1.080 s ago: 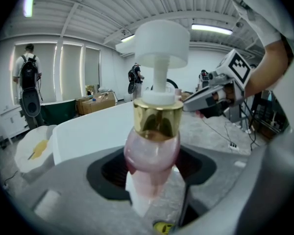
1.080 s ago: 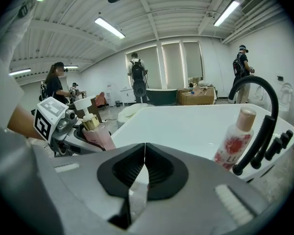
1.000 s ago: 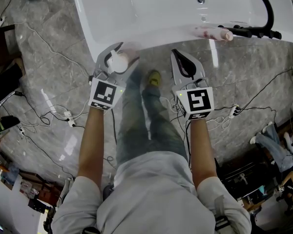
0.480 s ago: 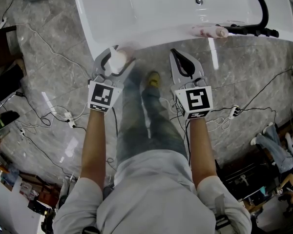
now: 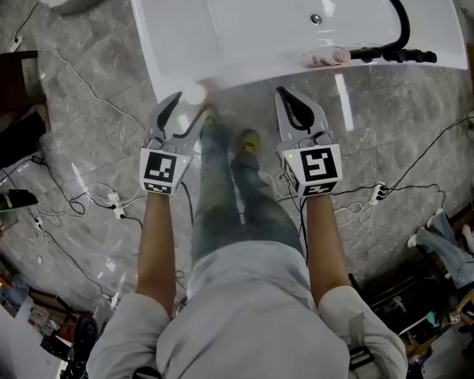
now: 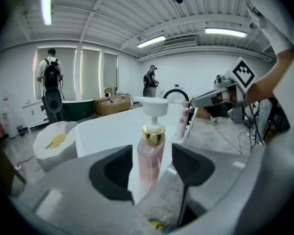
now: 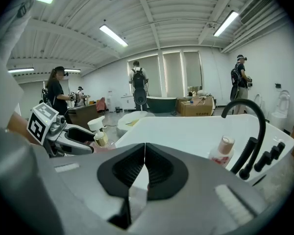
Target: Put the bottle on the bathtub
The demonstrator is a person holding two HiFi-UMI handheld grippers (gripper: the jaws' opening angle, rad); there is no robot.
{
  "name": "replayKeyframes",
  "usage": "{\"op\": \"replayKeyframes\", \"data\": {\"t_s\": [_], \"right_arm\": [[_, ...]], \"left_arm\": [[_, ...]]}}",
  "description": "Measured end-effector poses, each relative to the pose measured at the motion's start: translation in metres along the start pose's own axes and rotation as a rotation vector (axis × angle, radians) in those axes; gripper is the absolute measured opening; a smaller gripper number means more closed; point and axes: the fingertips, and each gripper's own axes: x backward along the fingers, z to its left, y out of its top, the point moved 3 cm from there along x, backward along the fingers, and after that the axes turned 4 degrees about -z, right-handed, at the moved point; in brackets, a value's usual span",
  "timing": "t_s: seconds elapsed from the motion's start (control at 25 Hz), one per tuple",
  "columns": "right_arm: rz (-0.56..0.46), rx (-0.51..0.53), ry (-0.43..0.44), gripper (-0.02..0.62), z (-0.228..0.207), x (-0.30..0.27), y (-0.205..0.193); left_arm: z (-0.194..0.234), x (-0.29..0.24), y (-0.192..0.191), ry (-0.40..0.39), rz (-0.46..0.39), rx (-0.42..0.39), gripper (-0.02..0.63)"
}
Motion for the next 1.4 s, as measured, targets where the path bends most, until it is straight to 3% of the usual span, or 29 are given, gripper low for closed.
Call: {"op": "replayKeyframes", "data": {"t_s": [0.72,1.4], "right_arm": [[-0.121,0.011,-0.025,0.003,0.037,0.077,0.09],[-0.244,0.103,-0.028,0.003,0.045,0.118,0.169]], "left_arm": [[-0.024,0.103,0.086,0.164,-0.097,-0.008,0.118],[-0.028,0.152,0.175,0.236,-0.198,-0.056,0.008]]}}
